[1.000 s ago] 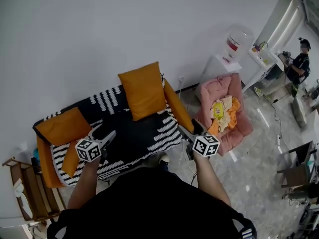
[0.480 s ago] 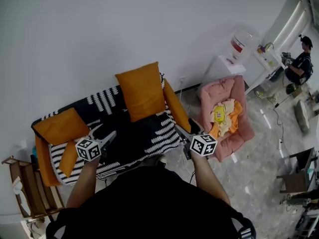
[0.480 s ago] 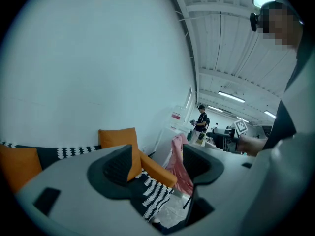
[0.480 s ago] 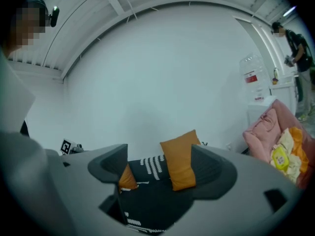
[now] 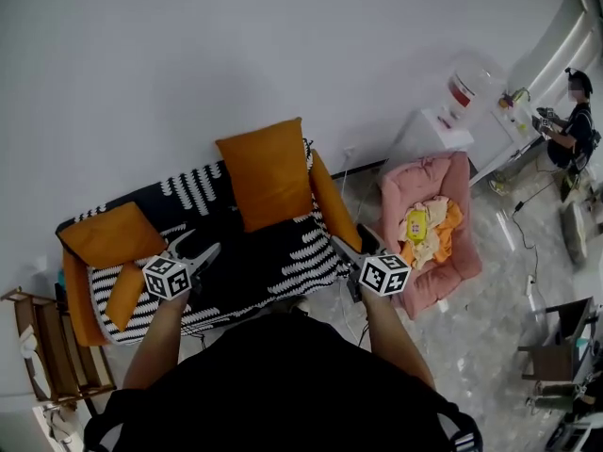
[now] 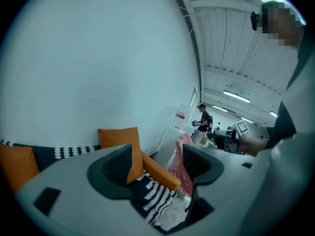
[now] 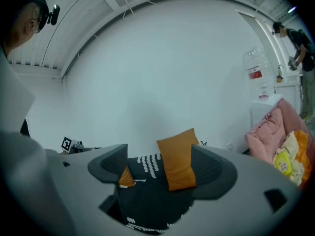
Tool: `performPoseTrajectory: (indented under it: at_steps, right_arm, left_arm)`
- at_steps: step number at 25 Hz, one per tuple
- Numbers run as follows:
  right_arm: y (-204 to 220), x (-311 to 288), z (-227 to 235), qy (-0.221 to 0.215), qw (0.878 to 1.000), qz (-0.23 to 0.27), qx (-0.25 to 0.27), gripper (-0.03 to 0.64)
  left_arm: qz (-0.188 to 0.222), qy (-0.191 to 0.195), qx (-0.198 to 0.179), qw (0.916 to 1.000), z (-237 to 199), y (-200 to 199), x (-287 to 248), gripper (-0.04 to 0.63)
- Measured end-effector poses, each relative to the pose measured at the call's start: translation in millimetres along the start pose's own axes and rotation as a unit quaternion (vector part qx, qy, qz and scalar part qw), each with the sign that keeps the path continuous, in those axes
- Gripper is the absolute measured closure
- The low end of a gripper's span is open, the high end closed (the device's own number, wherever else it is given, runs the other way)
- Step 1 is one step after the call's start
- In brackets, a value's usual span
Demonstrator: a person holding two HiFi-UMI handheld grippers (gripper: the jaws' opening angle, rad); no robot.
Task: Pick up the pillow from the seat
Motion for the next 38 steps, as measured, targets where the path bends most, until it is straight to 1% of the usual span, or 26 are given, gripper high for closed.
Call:
performPoseTrajectory:
  at_steps: [13, 17, 22, 29, 38]
  right_arm:
    - [-18.6, -35.7, 47.3, -0.021, 1.000, -0.016, 0.000, 0.224]
    - [-26.4, -42.9, 63.6, -0.028, 0.999, -0.020, 0.000, 0.224]
    - [-33.4, -48.7, 81.7, -0.036, 0.999, -0.028, 0.001, 0.224]
    - [-46.3, -55.9, 103.6, -0.051, 0.998, -0.031, 0.005, 0.224]
    - [-50.0, -62.1, 122.9, -0.062, 0.997, -0.039, 0.005, 0.224]
  left_arm:
    - [0.001, -0.021, 0.016, 0.9997, -1.1, -5.7, -44.1, 0.278]
    - [0.008, -0.033, 0.015, 0.9993, 3.5, -11.8, -58.2, 0.278]
    - [0.004, -0.037, 0.017, 0.9991, 10.0, -16.8, -75.7, 0.278]
    - [0.009, -0.050, 0.029, 0.9983, 18.1, -20.0, -92.8, 0.279]
    - [0.015, -0.050, 0.034, 0.9981, 23.9, -21.9, -114.1, 0.279]
Point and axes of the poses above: the fingertips, and each gripper's own axes: x backward along the fingers, z to its right, y out of its underside, the point moved 10 cm from there along x, backward along the fingers
